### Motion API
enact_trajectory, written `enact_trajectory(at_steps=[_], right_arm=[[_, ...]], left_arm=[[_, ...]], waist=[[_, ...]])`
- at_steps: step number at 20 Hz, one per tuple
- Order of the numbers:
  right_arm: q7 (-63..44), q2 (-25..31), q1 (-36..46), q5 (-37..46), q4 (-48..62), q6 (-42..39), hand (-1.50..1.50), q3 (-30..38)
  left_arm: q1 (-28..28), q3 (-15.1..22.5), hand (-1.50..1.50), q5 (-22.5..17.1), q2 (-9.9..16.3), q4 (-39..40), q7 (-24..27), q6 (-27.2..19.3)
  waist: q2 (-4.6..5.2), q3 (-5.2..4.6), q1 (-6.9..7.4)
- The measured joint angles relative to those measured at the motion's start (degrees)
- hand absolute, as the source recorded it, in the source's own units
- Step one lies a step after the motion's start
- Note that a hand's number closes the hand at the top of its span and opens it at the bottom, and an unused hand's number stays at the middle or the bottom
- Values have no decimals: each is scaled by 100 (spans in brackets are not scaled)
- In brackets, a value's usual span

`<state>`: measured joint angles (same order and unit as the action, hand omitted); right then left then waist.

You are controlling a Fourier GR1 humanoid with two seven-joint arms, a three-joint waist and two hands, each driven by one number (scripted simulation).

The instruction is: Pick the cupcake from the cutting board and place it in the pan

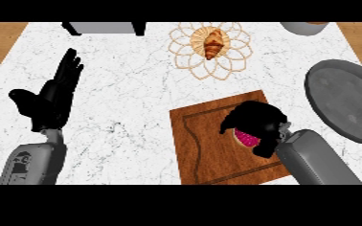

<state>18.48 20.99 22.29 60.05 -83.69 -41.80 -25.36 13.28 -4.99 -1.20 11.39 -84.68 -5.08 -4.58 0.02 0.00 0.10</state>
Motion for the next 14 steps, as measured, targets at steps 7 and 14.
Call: enact_trajectory(at_steps=[7,14], right_arm=[[485,-48,44,251,232,415,150,-79],[-1155,-890,-109,290,580,480,150,971]], left_arm=[[-114,-30,0,47,-32,16,111,95],[-103,-104,0,43,-23,-11,37,75]], waist=[[-3,-2,5],[-26,-12,-111]])
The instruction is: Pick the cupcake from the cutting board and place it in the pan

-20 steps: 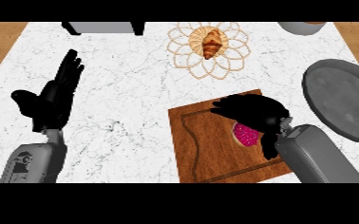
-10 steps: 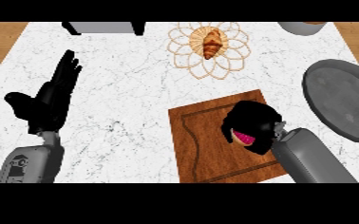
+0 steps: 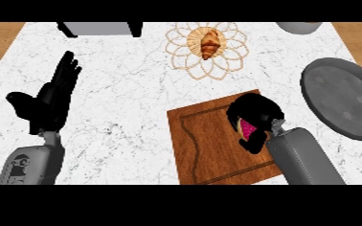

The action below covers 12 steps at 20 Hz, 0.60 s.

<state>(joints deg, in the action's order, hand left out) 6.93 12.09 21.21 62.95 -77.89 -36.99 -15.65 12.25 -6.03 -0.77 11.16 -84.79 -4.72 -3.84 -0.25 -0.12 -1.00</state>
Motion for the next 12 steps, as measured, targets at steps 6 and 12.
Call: enact_trajectory(at_steps=[6,12], right_arm=[[-2529,-874,60,165,-59,869,150,1269],[-4715,-1129,706,694,-726,2184,150,1127]], left_arm=[[-73,-7,0,35,-2,16,34,-31],[47,86,0,61,-54,14,-37,-19]], waist=[[-28,-6,-110],[-27,2,83]])
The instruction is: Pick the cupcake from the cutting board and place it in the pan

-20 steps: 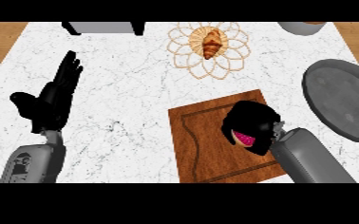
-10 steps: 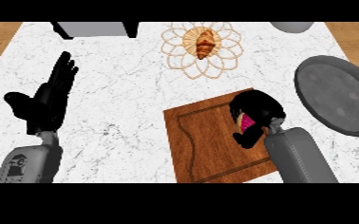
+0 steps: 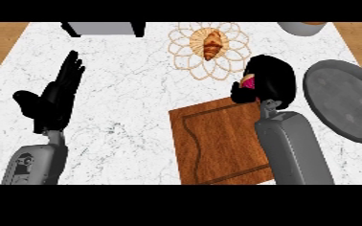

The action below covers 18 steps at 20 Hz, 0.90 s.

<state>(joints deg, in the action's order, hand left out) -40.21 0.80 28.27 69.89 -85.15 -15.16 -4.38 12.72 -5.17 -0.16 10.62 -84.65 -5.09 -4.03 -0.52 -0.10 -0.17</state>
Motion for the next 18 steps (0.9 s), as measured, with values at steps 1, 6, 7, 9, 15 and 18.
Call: enact_trajectory(at_steps=[1,6,7,9,15,18], right_arm=[[-351,-17,142,69,-96,141,150,-105],[-1476,-56,555,545,-410,669,150,-329],[-1561,-59,606,616,-422,767,150,-321],[-1646,-53,749,664,-557,872,150,-151],[-1392,298,715,214,-935,1523,150,801],[-988,649,463,-173,-870,1850,150,1326]], left_arm=[[20,35,0,18,-31,-3,-6,-11],[89,-3,0,21,4,71,13,11],[68,-9,0,26,-11,136,92,17],[34,-9,0,29,-13,41,40,1],[-43,-56,0,-12,-11,-1,94,35],[-81,-56,0,-25,-10,-73,45,54]], waist=[[4,2,24],[30,5,39],[35,5,38],[38,7,38],[47,11,11],[51,12,10]])
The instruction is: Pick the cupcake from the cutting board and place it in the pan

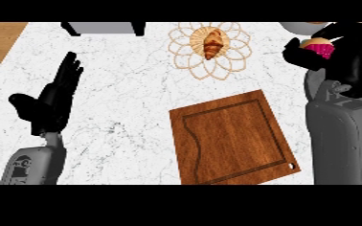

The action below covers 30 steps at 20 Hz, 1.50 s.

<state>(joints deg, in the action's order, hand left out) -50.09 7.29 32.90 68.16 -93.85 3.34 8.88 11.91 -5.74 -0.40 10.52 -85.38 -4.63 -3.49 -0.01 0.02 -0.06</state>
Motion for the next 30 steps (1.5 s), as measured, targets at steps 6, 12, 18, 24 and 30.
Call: enact_trajectory(at_steps=[6,12,18,24,30], right_arm=[[1006,941,-450,-629,671,360,150,936],[2021,1773,-745,-754,2015,1004,150,1567],[3152,2324,-434,-1061,4099,2042,150,2115],[4339,2625,-173,-1811,5694,2465,-150,2696],[5013,2652,101,-2690,6641,1563,-150,3191]], left_arm=[[7,49,0,78,-66,1,22,-49],[-133,38,0,35,-54,-41,124,54],[133,55,0,89,-62,7,-27,6],[166,44,0,58,-92,86,22,47],[277,1,0,18,-42,147,-13,101]], waist=[[10,1,-2],[24,4,48],[50,10,112],[68,20,150],[78,27,171]])
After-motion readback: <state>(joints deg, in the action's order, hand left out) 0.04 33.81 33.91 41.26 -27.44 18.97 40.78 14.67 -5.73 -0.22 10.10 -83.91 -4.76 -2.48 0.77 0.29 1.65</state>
